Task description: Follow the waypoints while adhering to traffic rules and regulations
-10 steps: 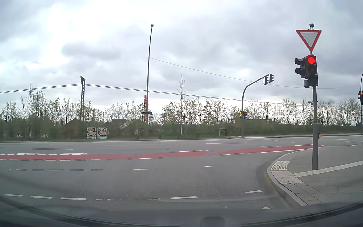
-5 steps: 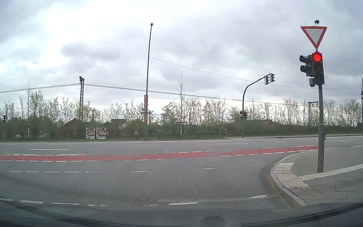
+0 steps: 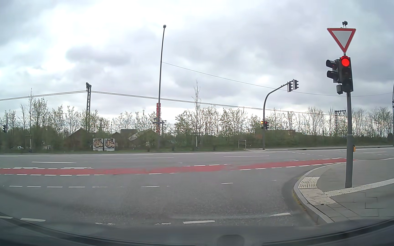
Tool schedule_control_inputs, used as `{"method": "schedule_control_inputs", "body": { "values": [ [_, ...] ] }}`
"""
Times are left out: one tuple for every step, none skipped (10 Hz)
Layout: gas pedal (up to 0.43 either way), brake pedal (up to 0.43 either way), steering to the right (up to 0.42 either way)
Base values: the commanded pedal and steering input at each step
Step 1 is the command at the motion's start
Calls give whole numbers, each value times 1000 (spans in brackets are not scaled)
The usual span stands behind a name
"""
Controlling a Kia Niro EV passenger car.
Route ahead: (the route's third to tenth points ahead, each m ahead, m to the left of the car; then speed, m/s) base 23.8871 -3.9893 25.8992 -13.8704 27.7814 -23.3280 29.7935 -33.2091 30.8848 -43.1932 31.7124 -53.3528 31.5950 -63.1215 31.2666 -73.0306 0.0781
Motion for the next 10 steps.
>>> {"method": "schedule_control_inputs", "body": {
  "values": [
    [0,201,6],
    [0,232,6],
    [0,250,5],
    [0,256,6],
    [0,250,6],
    [0,238,6],
    [0,238,6],
    [0,250,5],
    [0,250,6],
    [0,256,5]
  ]
}}
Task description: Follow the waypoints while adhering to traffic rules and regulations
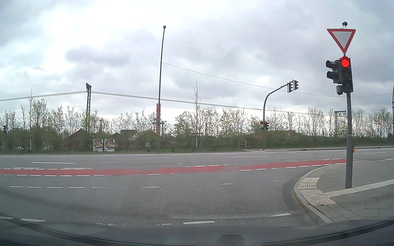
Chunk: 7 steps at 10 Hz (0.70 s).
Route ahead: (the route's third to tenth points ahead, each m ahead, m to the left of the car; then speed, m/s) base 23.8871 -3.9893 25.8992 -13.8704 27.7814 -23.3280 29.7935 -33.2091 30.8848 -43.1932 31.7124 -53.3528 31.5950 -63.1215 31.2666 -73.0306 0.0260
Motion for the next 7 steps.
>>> {"method": "schedule_control_inputs", "body": {
  "values": [
    [0,256,6],
    [0,256,6],
    [0,262,6],
    [0,262,6],
    [0,262,6],
    [0,262,6],
    [0,262,6]
  ]
}}
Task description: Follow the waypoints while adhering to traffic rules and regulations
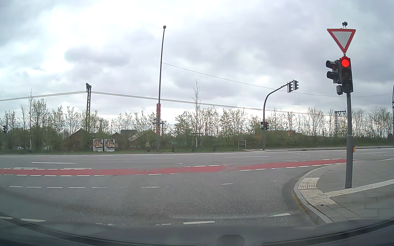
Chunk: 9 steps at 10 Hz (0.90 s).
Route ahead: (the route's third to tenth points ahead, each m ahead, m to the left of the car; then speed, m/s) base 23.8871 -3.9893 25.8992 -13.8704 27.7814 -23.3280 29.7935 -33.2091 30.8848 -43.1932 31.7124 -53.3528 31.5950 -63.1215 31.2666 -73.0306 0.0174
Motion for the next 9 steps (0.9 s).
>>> {"method": "schedule_control_inputs", "body": {
  "values": [
    [0,262,6],
    [0,262,6],
    [0,262,6],
    [0,262,6],
    [0,262,6],
    [0,244,6],
    [0,232,6],
    [0,226,6],
    [0,244,6]
  ]
}}
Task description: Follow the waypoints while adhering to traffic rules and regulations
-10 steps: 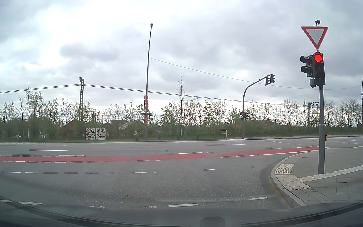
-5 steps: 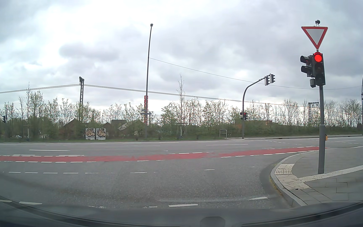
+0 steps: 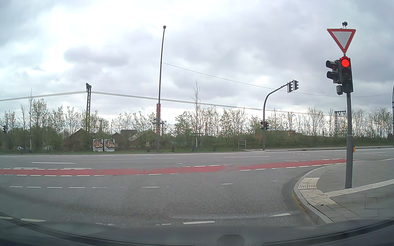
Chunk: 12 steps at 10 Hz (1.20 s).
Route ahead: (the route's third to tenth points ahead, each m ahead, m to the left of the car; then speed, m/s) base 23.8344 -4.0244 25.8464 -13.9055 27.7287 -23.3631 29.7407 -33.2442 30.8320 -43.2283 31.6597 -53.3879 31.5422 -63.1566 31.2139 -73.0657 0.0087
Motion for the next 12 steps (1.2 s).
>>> {"method": "schedule_control_inputs", "body": {
  "values": [
    [0,244,6],
    [0,244,6],
    [0,250,6],
    [0,250,5],
    [0,250,4],
    [0,250,4],
    [0,238,4],
    [0,189,4],
    [0,43,4],
    [0,6,4],
    [0,6,4],
    [0,6,4]
  ]
}}
